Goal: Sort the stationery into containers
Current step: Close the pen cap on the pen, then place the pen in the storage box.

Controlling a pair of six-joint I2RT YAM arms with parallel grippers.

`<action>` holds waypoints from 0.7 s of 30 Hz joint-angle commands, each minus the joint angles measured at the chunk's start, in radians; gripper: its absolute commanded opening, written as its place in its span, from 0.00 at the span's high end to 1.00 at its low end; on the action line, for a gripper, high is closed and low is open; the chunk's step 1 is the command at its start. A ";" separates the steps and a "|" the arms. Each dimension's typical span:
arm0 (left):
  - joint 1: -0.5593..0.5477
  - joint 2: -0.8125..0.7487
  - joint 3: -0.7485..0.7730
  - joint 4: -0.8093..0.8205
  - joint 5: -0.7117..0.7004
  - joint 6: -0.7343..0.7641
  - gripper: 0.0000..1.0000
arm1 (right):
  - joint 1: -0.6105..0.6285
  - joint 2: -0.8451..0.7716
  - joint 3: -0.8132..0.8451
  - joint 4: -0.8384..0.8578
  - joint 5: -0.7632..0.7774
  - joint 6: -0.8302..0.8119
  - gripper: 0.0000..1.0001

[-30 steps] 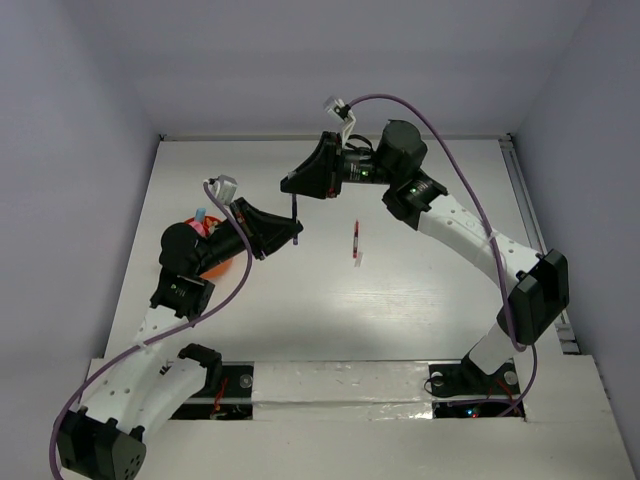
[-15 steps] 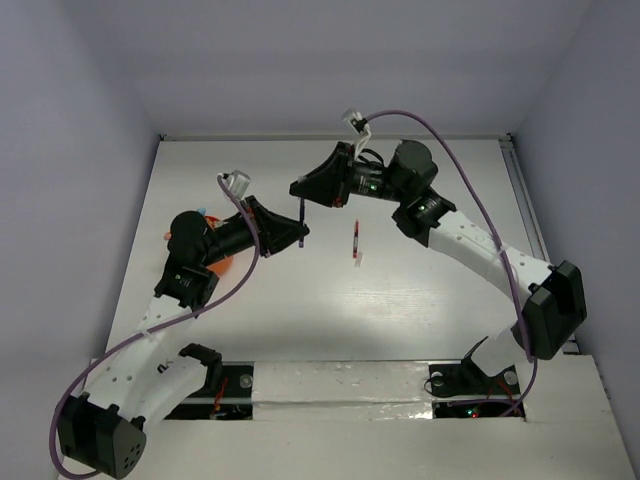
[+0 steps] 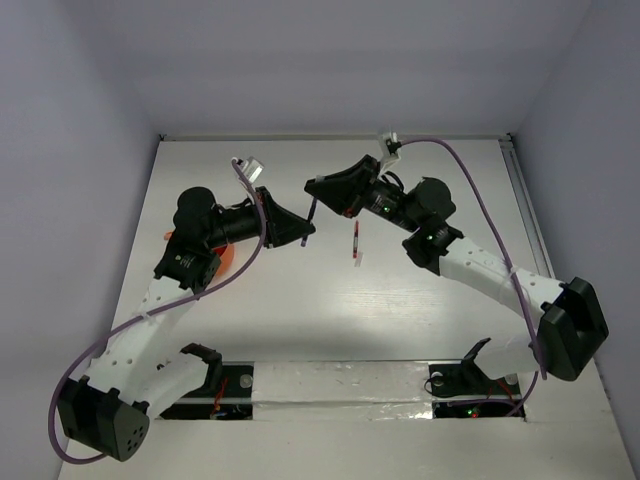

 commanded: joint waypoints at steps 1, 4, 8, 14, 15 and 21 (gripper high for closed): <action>0.015 -0.047 0.138 0.324 -0.180 -0.040 1.00 | 0.084 0.064 -0.093 -0.258 -0.175 -0.039 1.00; 0.015 -0.070 0.106 0.250 -0.197 0.001 0.97 | 0.084 0.055 -0.058 -0.264 -0.103 -0.028 1.00; 0.015 -0.142 0.054 0.114 -0.263 0.089 0.64 | 0.064 0.078 0.035 -0.260 -0.025 0.013 1.00; 0.015 -0.296 0.110 -0.215 -0.434 0.319 0.31 | 0.064 0.161 0.140 -0.232 0.092 0.051 1.00; 0.015 -0.314 0.121 -0.248 -0.495 0.339 0.29 | 0.064 0.173 0.149 -0.226 0.100 0.053 1.00; 0.015 -0.428 0.143 -0.319 -0.689 0.397 0.01 | 0.094 0.349 0.301 -0.197 0.070 0.048 1.00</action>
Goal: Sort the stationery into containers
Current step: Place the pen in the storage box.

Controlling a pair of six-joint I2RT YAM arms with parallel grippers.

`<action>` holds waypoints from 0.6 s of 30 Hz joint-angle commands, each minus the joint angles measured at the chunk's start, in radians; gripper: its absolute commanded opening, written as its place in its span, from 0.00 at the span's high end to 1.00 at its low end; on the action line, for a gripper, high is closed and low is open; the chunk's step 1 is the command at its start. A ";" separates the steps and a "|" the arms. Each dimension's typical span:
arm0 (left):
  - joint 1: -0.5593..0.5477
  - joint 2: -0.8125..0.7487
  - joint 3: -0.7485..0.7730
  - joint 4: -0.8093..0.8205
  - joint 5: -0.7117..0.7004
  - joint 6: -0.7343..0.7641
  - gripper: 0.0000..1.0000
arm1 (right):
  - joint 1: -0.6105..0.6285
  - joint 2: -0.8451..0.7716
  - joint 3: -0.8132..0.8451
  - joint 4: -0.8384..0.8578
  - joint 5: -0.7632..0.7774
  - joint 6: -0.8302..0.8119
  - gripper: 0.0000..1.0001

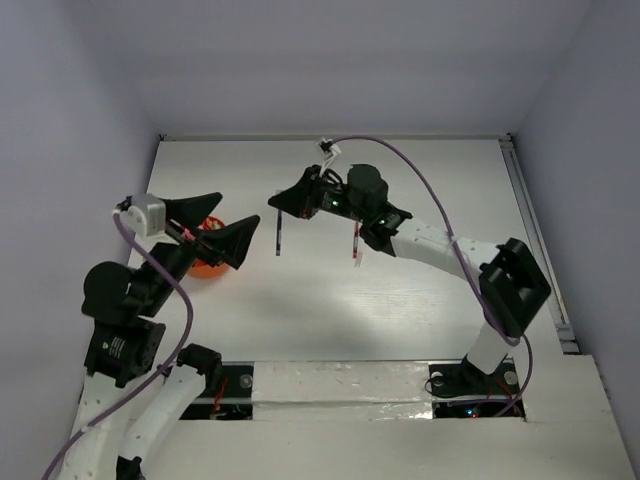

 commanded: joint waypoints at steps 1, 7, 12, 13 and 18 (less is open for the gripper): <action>-0.003 -0.033 0.015 -0.024 -0.163 0.073 0.01 | 0.045 0.085 0.131 0.036 0.019 -0.020 1.00; -0.003 -0.047 -0.029 0.006 -0.327 0.100 0.01 | 0.123 0.309 0.373 0.031 0.094 -0.089 1.00; -0.003 -0.088 -0.123 0.092 -0.391 0.079 0.01 | 0.161 0.456 0.542 0.027 0.204 -0.149 1.00; -0.003 -0.093 -0.137 0.107 -0.392 0.077 0.01 | 0.161 0.476 0.562 0.031 0.221 -0.156 1.00; -0.003 -0.095 -0.164 0.128 -0.403 0.085 0.01 | 0.181 0.590 0.651 0.056 0.315 -0.195 1.00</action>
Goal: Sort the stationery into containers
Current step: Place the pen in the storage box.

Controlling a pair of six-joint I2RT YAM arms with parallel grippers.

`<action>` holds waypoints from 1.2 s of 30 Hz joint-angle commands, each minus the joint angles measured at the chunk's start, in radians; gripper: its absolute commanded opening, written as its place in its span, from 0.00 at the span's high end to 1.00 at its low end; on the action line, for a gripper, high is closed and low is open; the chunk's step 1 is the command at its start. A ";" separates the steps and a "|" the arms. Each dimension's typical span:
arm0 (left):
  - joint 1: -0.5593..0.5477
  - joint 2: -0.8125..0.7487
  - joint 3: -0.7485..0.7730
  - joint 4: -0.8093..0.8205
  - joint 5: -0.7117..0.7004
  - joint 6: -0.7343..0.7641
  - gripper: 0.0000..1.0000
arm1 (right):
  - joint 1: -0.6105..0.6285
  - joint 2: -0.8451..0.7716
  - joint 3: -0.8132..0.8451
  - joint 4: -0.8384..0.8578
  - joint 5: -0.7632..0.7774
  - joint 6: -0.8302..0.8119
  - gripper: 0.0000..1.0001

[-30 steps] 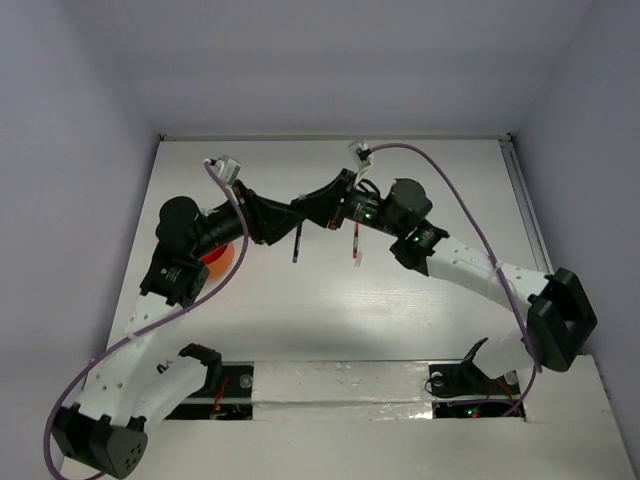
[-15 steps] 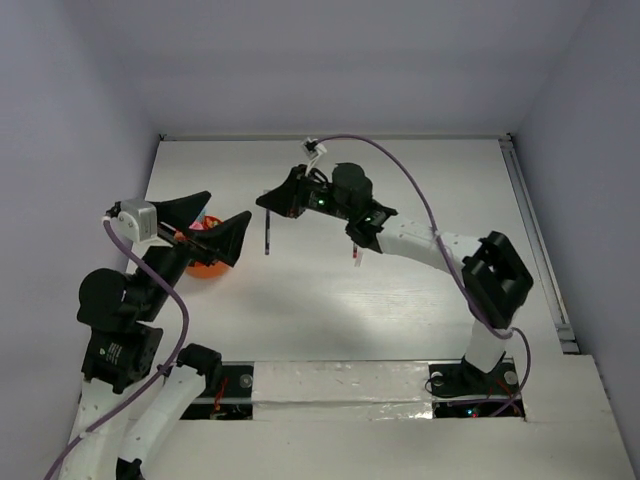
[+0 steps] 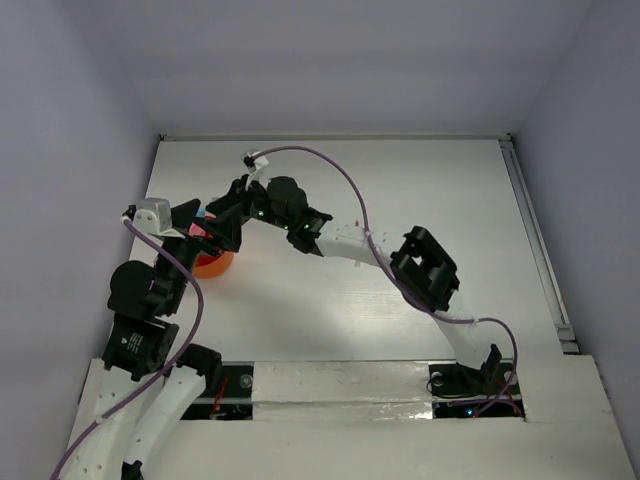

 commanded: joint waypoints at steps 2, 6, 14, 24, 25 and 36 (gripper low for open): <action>-0.003 -0.023 -0.018 0.111 -0.029 0.009 0.01 | 0.008 0.070 0.121 0.048 0.126 -0.055 1.00; -0.003 -0.032 -0.036 0.119 0.003 0.009 0.01 | 0.018 0.136 0.164 0.068 0.168 -0.069 1.00; 0.006 -0.023 -0.041 0.125 0.055 0.017 0.01 | 0.047 0.181 0.190 0.079 0.203 -0.113 1.00; 0.006 -0.027 -0.045 0.126 0.068 0.014 0.01 | 0.057 0.143 0.108 0.097 0.215 -0.115 0.51; 0.006 -0.027 -0.047 0.126 0.069 0.014 0.01 | 0.057 0.137 0.106 0.090 0.212 -0.117 0.47; 0.015 -0.027 -0.051 0.123 0.077 0.011 0.01 | 0.043 -0.112 -0.069 0.013 0.234 -0.156 0.28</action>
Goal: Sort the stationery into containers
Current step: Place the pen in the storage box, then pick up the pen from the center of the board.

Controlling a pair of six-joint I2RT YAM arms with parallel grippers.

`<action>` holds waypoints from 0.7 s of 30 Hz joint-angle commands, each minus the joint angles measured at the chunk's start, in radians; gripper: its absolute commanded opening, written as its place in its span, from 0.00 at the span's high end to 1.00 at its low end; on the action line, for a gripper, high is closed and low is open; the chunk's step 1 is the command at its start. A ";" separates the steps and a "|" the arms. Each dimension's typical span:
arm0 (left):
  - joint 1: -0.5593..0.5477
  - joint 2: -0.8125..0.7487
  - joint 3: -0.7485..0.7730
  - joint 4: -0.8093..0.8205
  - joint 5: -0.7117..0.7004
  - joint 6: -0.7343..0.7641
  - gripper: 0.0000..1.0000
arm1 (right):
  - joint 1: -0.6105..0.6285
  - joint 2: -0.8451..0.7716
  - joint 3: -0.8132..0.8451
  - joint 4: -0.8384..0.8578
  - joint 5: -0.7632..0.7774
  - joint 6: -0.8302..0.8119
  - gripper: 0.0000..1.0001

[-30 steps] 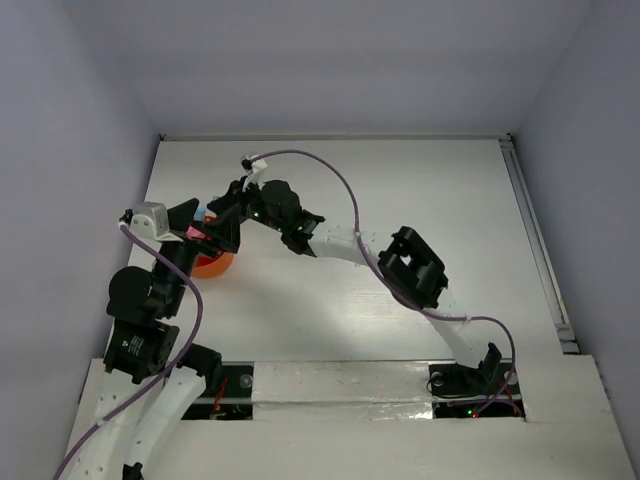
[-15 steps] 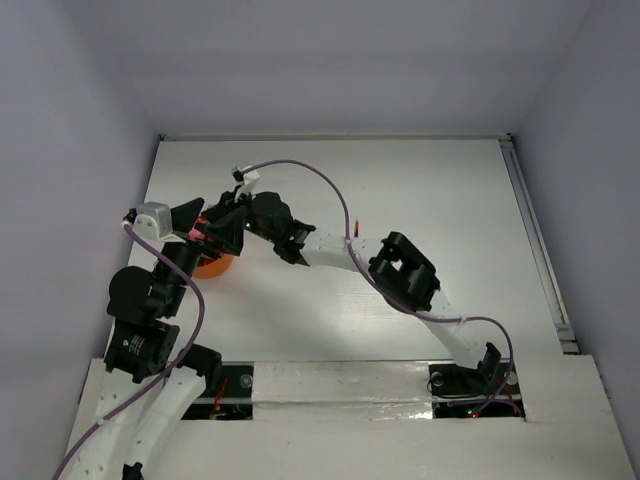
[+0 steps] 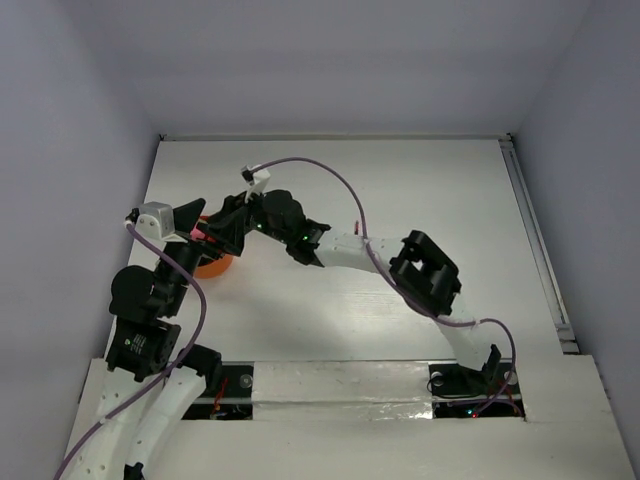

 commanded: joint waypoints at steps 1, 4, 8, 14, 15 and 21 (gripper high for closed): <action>0.006 -0.004 -0.009 0.056 0.020 0.008 0.01 | -0.018 -0.207 -0.104 0.009 0.026 -0.037 0.31; 0.006 0.002 -0.011 0.053 0.043 0.007 0.01 | -0.090 -0.364 -0.297 -0.081 0.026 -0.013 0.68; 0.006 0.037 -0.011 0.059 0.100 -0.004 0.01 | -0.213 -0.526 -0.488 -0.297 0.039 0.026 0.92; 0.006 0.120 -0.005 0.070 0.227 -0.025 0.01 | -0.353 -0.617 -0.582 -0.609 0.124 -0.028 0.73; 0.006 0.128 -0.006 0.072 0.245 -0.029 0.01 | -0.371 -0.605 -0.574 -0.640 0.120 -0.032 0.68; 0.006 0.229 0.013 0.055 0.337 -0.056 0.01 | -0.456 -0.442 -0.435 -0.824 0.147 -0.072 0.50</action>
